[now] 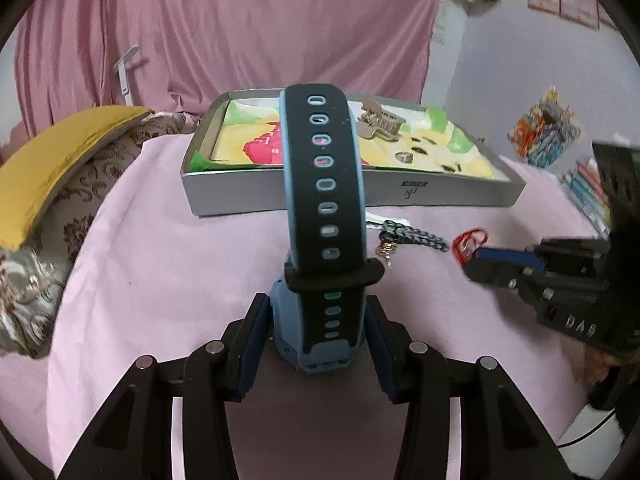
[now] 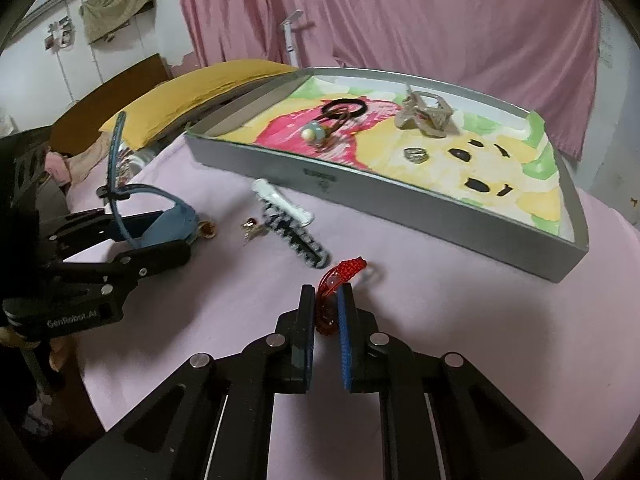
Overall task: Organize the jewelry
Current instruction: 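Lift smartwatch and red bracelet and carry both over the tray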
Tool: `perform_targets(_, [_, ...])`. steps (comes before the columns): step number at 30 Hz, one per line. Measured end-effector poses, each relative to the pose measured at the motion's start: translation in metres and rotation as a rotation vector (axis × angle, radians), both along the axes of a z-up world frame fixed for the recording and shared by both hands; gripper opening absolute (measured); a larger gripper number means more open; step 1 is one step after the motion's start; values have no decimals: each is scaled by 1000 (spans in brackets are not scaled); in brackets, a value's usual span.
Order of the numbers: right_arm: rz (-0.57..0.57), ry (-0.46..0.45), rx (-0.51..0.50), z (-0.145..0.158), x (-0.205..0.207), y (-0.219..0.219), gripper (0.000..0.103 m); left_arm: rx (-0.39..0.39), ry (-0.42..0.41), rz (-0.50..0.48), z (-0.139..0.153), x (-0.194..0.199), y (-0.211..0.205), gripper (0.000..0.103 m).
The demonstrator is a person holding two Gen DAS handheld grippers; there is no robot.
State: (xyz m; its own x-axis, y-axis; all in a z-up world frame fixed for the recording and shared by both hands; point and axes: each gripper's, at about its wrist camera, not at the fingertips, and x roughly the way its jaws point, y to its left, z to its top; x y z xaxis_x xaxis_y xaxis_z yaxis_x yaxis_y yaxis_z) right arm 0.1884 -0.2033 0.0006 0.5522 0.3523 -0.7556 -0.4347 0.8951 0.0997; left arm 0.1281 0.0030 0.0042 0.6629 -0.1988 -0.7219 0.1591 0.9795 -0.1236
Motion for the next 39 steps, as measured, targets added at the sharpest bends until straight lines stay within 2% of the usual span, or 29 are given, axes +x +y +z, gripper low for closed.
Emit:
perform_targets(4, [22, -29, 44, 0, -15, 1, 8, -45, -33, 9, 2, -9, -3, 44])
perform_targets(5, [24, -48, 53, 2, -18, 2, 3, -52, -49, 8, 4, -11, -4, 44])
perform_targets(15, [-12, -317, 96, 53, -33, -4, 3, -64, -220, 12, 42, 0, -13, 44])
perform_targets(21, [-36, -451, 117, 80, -27, -2, 3, -60, -349, 7, 67, 14, -18, 44])
perform_targets(29, [-82, -543, 150, 95, -4, -2, 3, -42, -491, 32, 82, 45, -17, 43])
perform_targets(33, [-123, -561, 144, 91, 17, -2, 3, -33, -514, 53, 82, 61, -18, 42])
perform_targets(39, [-165, -538, 130, 78, 42, -1, 3, -55, -449, 65, 69, 89, -18, 42])
